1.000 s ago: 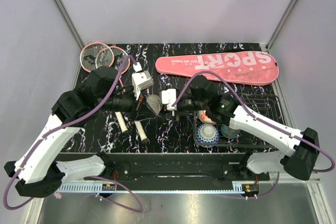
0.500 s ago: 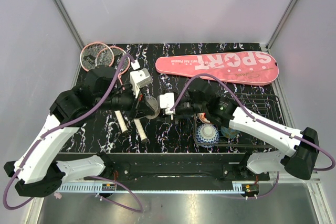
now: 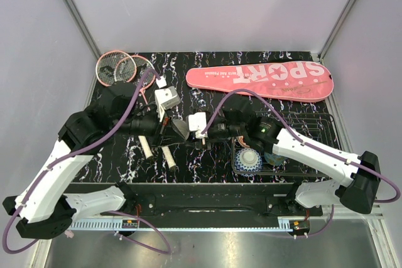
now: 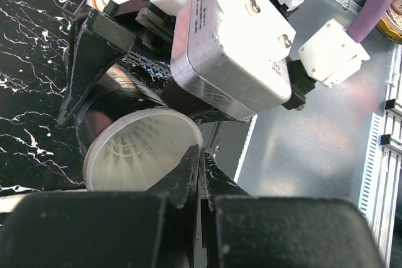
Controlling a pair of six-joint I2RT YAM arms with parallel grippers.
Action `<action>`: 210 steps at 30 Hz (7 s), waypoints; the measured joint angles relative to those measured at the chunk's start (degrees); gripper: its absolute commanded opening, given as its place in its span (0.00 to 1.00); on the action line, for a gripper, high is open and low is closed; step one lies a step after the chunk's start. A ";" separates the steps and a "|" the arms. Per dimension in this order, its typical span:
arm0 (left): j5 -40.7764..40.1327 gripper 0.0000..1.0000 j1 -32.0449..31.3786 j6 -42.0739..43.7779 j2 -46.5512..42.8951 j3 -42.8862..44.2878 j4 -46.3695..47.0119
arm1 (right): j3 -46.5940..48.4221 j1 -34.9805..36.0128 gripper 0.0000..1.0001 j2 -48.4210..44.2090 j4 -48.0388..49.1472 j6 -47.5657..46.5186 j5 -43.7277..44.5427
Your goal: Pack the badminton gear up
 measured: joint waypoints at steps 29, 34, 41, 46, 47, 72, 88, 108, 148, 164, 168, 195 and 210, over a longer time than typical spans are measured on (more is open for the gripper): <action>8.39 0.26 -0.59 0.04 4.44 -1.92 -9.16 | -3.63 7.80 0.24 -1.46 -0.81 -10.80 7.91; 10.03 0.40 -0.79 -0.76 3.74 -1.92 -9.16 | -3.65 8.96 0.23 -1.62 0.70 -11.26 9.01; 10.56 0.52 -1.09 -2.16 2.12 -2.03 -7.21 | -3.65 8.96 0.22 -1.62 3.17 -8.68 9.07; 10.10 0.53 -1.33 -3.61 1.97 -1.86 -6.23 | -3.63 9.77 0.21 -1.51 3.69 -7.32 10.45; 10.10 0.53 -1.44 -3.61 1.97 -1.88 -6.73 | -3.63 10.43 0.21 -1.44 3.69 -7.52 11.39; -5.44 0.77 0.44 -7.48 -0.15 1.97 -18.51 | -4.59 17.57 0.20 0.13 7.87 -13.97 30.12; -43.43 0.99 1.73 -11.56 -18.34 2.27 8.22 | -5.35 7.50 0.24 4.72 32.89 6.56 14.86; -57.40 0.99 1.86 -14.67 -9.81 -8.31 10.05 | 24.02 -20.70 0.29 27.87 -1.79 56.61 16.70; -29.92 0.99 23.02 -23.15 -3.30 -25.11 27.34 | 35.85 -24.26 1.00 51.69 -23.76 71.04 21.75; -9.38 0.89 32.20 -38.75 36.74 -22.71 56.02 | 40.65 -39.82 1.00 36.76 -22.51 72.98 21.88; -7.61 0.89 31.98 -39.52 47.21 -11.54 56.63 | 38.45 -51.54 1.00 37.88 -21.35 78.68 22.18; -12.76 0.85 29.05 -29.81 75.41 21.22 42.99 | 31.23 -61.94 0.98 46.86 -26.67 81.72 26.69; -9.99 0.98 30.91 -27.06 90.40 45.55 44.11 | 31.54 -60.98 0.98 46.86 -22.71 80.41 23.19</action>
